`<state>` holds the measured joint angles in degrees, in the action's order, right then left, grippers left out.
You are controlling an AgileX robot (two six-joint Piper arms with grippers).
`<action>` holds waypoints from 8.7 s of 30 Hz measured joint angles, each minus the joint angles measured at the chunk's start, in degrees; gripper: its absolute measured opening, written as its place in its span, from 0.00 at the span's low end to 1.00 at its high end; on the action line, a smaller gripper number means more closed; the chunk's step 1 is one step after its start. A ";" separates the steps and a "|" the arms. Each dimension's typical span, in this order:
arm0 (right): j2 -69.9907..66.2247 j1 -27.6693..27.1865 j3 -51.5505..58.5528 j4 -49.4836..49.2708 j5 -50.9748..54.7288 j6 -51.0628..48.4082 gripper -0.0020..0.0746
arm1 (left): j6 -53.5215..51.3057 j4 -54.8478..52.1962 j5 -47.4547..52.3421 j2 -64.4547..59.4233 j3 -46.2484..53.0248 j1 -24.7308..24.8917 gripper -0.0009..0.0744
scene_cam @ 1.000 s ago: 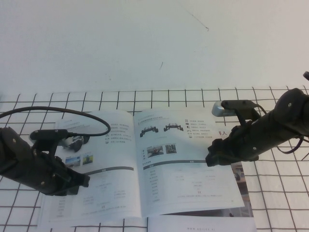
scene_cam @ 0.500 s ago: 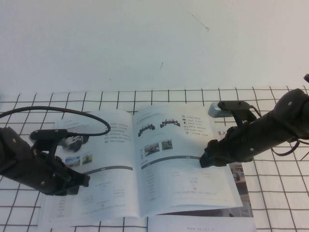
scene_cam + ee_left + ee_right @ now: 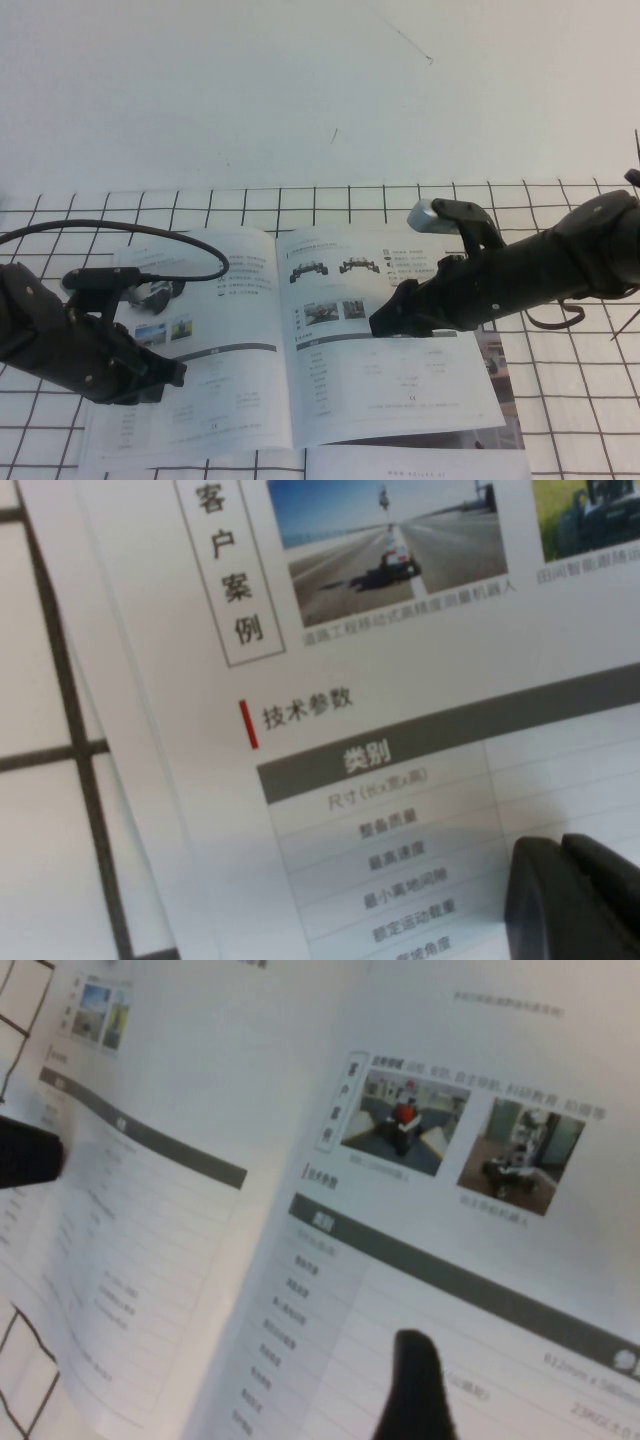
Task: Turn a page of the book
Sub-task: Open the closed book
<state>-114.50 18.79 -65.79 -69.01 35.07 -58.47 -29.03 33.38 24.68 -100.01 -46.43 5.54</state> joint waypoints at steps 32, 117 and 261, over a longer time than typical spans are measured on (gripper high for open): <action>-1.77 -1.18 -7.44 40.00 4.04 35.67 0.66 | -0.49 0.59 0.25 0.00 -0.20 0.00 0.01; -1.01 -1.19 -4.90 38.41 -3.63 32.44 0.57 | -6.97 6.22 0.54 -0.35 -0.20 -0.11 0.01; -4.17 -1.13 -11.24 39.63 -1.57 35.29 0.62 | 5.88 -8.85 13.74 -18.35 -31.84 13.89 0.01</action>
<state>-118.67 17.65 -77.03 -29.37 33.50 -23.18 -23.15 24.53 38.42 -118.36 -78.27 19.43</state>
